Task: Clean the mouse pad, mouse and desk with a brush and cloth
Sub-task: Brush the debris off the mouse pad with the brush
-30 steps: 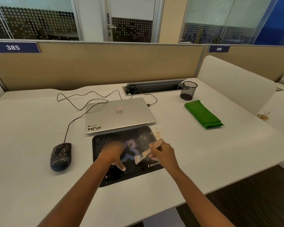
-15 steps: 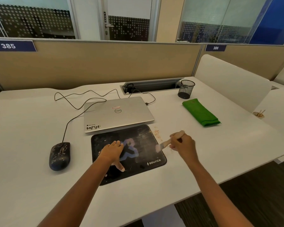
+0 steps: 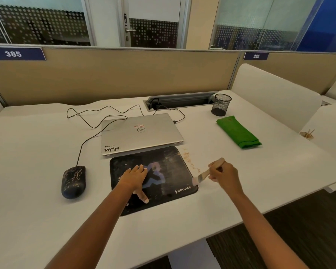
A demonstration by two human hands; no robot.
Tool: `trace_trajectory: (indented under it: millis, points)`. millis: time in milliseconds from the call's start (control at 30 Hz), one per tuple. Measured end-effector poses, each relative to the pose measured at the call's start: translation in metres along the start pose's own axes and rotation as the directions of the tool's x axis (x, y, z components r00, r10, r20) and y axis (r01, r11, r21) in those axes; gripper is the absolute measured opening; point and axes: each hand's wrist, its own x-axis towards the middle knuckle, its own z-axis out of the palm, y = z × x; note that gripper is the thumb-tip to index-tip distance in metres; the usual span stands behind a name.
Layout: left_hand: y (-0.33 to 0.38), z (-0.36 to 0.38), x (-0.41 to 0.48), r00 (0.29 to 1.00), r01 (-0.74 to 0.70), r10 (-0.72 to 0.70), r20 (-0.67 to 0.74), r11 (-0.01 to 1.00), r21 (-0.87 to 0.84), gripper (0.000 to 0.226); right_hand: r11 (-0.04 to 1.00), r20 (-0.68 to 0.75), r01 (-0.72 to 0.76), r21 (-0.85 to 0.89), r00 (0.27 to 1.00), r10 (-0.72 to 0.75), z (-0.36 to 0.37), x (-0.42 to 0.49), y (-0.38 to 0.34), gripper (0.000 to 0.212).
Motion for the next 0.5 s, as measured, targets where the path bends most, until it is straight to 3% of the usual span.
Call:
trace_trajectory:
  millis: [200,400,500]
  points:
    - [0.005,-0.002,-0.007,1.0,0.008,-0.008,-0.005,1.0,0.029,0.11,0.998,-0.078,0.066,0.011,0.995,-0.065,-0.005,-0.003,-0.008,0.014]
    - [0.001,-0.002,-0.005,1.0,0.006,-0.007,0.027,0.998,0.056,0.115,0.987,0.159,0.035,0.159,0.985,-0.06,0.057,-0.032,-0.035,0.013]
    - [0.0,-0.002,-0.006,0.999,0.004,-0.007,0.048,0.998,0.057,0.118,0.988,0.219,0.034,0.147,0.973,-0.066,0.081,-0.047,-0.039,0.018]
